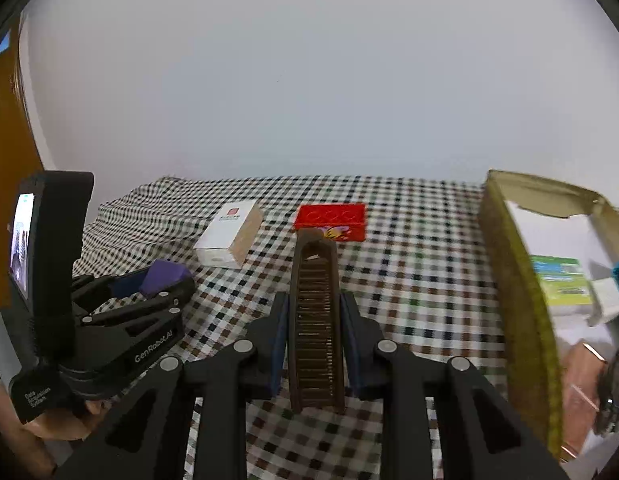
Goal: Organize rigid objects
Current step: 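Carry the purple cap and brown comb over the tin with both grippers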
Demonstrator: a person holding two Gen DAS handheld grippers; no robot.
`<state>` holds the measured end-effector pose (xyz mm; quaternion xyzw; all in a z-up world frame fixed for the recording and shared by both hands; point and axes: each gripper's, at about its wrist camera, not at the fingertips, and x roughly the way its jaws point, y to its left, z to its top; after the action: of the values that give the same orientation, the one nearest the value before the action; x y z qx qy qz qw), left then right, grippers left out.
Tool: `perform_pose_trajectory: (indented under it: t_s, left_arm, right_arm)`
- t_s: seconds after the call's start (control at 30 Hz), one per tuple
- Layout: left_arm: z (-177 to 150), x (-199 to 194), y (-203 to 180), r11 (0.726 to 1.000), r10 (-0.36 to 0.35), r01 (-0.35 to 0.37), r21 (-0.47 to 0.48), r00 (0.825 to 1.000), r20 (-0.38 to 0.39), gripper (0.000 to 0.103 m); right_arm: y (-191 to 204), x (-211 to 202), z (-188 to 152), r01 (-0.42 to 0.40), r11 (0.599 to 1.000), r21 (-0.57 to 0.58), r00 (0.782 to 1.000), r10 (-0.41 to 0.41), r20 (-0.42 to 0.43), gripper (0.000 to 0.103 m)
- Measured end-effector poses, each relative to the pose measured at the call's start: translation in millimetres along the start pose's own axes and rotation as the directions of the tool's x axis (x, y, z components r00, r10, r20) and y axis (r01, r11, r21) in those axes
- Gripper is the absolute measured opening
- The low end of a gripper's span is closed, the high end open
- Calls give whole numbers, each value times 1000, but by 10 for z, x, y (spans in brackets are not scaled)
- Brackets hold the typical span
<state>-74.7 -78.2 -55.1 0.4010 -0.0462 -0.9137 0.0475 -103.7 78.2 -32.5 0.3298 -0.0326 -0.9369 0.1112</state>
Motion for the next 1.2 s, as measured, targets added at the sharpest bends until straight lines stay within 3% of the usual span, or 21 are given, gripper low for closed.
perform_pose_trajectory:
  t_s: [0.27,0.63,0.9,1.2]
  left_arm:
    - [-27,-80,-18,1000,-20,20,-5,999,28,39]
    - [2,-86,55,999,-38,40,-28,997,61,39]
    - [9,-139,65,996,-67,72,-48,993,96,39]
    - [44,-310,96,981,-167,183,-62,965,204,39]
  right_arm:
    - [-96,102,18,14,999,51,1000,-15,28,28]
    - [-57,1,61,52,999,14,995,-53,84,28]
    - [-105,-72,107,37,999,29,994,-40,105,28]
    - [-121,-205,142,58,998,29,988,-61,144,28]
